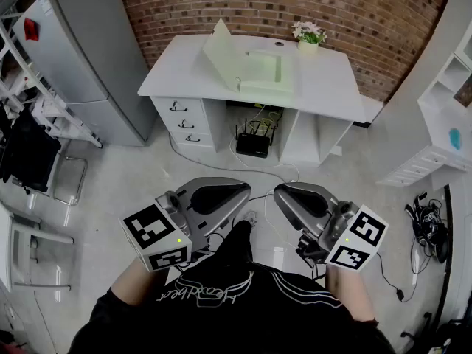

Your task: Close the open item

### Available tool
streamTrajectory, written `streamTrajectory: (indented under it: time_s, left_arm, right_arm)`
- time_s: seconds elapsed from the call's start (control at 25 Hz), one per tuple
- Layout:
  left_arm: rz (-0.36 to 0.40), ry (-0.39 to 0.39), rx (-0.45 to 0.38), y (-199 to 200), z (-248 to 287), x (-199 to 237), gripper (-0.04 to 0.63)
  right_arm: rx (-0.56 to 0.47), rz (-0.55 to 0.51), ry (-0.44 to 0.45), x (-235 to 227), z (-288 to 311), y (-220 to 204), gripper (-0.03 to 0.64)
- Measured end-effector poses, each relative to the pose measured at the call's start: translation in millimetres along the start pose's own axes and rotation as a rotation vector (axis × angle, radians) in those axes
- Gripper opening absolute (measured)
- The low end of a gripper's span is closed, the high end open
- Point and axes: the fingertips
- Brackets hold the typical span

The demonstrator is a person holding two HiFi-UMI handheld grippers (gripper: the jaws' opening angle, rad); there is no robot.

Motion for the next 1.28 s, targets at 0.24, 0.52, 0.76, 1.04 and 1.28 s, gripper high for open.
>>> streamTrajectory:
  time_s: [0.24, 0.52, 0.76, 1.04, 1.28]
  left_arm:
    - [-0.039, -0.016, 0.0, -5, 0, -1, 0.002]
    - [-0.053, -0.005, -0.007, -8, -2, 6, 0.002]
    - [-0.071, 0.008, -0.021, -8, -3, 18, 0.002]
    - [-0.093, 0.001, -0.018, -12, 6, 40, 0.002]
    - [-0.151, -0.003, -0.002, -12, 32, 85, 0.002]
  right_arm:
    - [0.01, 0.017, -0.01, 0, -2, -7, 0.003]
    - [0.029, 0.021, -0.005, -2, 4, -13, 0.003]
    - [0.054, 0.001, -0.029, -9, 14, -16, 0.003]
    - [0.054, 0.017, -0.044, -30, 23, -13, 0.003]
    - [0.056, 0.055, -0.08, -77, 36, -7, 0.003]
Point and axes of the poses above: the fingertips, and each gripper's own axes: z forward along the fingers, x to its left, y out of its top, and after that the axes turned 7 degrees about y, right-handed
